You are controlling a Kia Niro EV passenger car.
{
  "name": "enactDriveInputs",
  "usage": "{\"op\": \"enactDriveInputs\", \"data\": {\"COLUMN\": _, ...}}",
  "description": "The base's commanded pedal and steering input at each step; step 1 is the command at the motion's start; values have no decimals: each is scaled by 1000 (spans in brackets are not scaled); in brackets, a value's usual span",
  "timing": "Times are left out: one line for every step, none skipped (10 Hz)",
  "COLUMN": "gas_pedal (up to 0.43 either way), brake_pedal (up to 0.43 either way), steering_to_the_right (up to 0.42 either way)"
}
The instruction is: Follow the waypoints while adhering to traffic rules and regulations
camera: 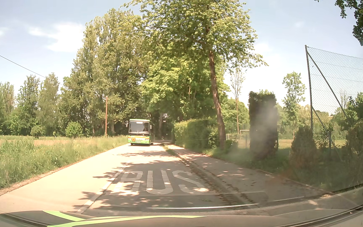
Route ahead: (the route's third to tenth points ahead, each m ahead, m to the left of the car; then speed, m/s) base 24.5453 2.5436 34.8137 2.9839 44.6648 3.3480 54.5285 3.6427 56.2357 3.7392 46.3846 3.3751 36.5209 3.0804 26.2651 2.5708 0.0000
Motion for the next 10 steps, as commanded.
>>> {"op": "enactDriveInputs", "data": {"gas_pedal": 0, "brake_pedal": 524, "steering_to_the_right": -89}}
{"op": "enactDriveInputs", "data": {"gas_pedal": 0, "brake_pedal": 506, "steering_to_the_right": -89}}
{"op": "enactDriveInputs", "data": {"gas_pedal": 0, "brake_pedal": 506, "steering_to_the_right": -89}}
{"op": "enactDriveInputs", "data": {"gas_pedal": 0, "brake_pedal": 494, "steering_to_the_right": -89}}
{"op": "enactDriveInputs", "data": {"gas_pedal": 0, "brake_pedal": 488, "steering_to_the_right": -89}}
{"op": "enactDriveInputs", "data": {"gas_pedal": 0, "brake_pedal": 482, "steering_to_the_right": -88}}
{"op": "enactDriveInputs", "data": {"gas_pedal": 0, "brake_pedal": 476, "steering_to_the_right": -89}}
{"op": "enactDriveInputs", "data": {"gas_pedal": 0, "brake_pedal": 476, "steering_to_the_right": -88}}
{"op": "enactDriveInputs", "data": {"gas_pedal": 0, "brake_pedal": 470, "steering_to_the_right": -89}}
{"op": "enactDriveInputs", "data": {"gas_pedal": 0, "brake_pedal": 470, "steering_to_the_right": -88}}
